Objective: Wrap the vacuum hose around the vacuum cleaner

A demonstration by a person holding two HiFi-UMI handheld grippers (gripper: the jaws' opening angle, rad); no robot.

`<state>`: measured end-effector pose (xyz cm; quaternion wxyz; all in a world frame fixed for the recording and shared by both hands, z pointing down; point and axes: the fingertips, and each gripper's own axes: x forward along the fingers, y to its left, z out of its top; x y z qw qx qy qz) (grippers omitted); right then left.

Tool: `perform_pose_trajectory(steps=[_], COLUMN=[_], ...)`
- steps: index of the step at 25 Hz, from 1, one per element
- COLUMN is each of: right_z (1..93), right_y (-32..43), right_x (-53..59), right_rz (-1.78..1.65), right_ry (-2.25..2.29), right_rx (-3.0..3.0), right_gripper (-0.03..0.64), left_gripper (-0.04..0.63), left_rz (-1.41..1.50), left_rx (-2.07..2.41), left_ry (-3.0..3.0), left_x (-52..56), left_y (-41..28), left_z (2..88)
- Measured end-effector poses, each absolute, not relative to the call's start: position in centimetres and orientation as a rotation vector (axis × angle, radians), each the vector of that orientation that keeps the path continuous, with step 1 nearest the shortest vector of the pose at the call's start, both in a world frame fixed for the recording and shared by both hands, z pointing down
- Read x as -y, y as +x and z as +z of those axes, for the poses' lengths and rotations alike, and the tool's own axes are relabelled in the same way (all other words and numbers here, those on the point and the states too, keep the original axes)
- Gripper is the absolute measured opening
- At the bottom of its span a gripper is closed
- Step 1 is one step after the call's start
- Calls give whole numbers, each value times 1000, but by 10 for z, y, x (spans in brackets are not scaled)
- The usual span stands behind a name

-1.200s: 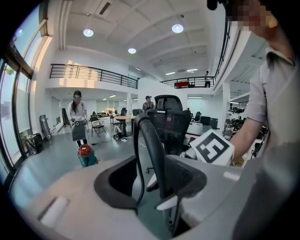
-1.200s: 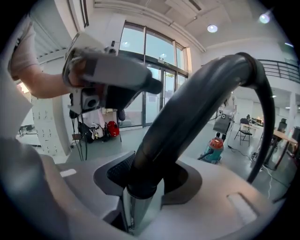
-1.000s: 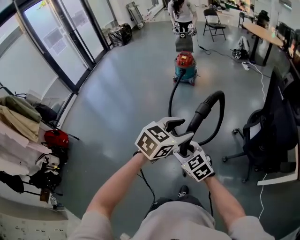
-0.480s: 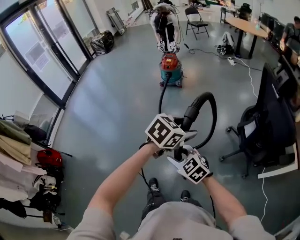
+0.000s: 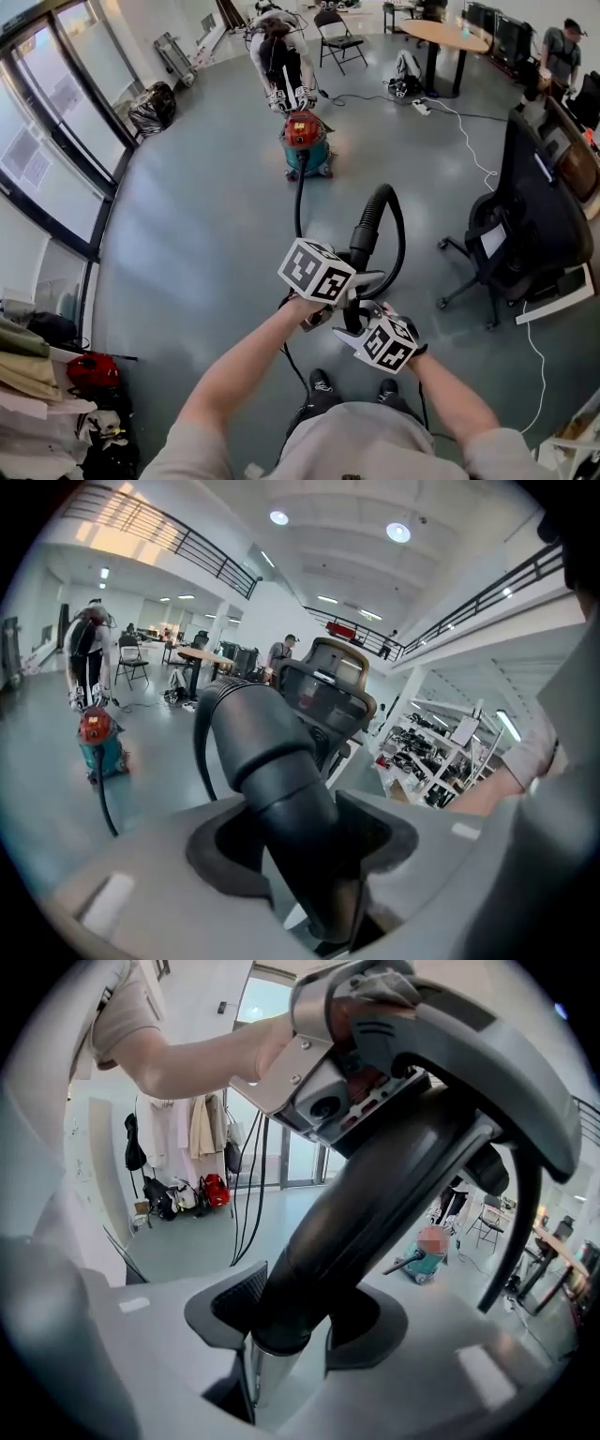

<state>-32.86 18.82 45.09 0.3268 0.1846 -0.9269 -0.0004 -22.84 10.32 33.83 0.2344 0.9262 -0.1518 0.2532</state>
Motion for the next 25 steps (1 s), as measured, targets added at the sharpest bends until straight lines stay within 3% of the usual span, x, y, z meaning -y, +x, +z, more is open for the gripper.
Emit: perform_pose_trajectory(steps=[10,14,16,25], right_z=[454,458,465,501], right_y=[-383,-385,-376,-374], right_x=[-180,-176,-178,-189], right_rz=[-28,-28,2,691], right_ry=[537,582,616,811], right_rx=[2480,2442,2416,2552], right_gripper=[213,316,319,319], left_gripper=[150,137,130,129], left_rz=[413,374,346,399], left_rx=[366,361,360,406], left_ry=[2497,2501,2503,2608], left_x=[-103,-100,-96,-86], left_y=[-293,-312,-321,-349], left_z=[327,324,320,316])
